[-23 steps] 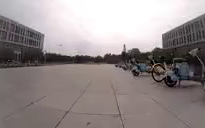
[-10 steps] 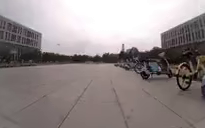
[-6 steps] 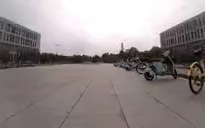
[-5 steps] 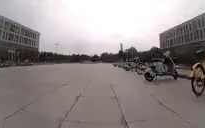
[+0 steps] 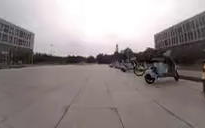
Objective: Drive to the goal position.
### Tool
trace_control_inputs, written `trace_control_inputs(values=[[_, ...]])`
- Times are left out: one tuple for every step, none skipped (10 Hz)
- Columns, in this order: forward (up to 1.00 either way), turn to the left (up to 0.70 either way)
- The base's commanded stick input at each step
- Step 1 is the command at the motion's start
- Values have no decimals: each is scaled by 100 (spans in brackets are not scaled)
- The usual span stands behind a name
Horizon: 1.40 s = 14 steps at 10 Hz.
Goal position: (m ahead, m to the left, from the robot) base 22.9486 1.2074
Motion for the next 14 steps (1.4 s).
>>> trace_control_inputs(values=[[100, 0], [100, -4], [100, -4], [100, 0], [100, 0], [100, 0], [100, 0], [100, 0], [100, 0], [100, 0], [100, 34], [100, 15], [100, 0], [100, 0]])
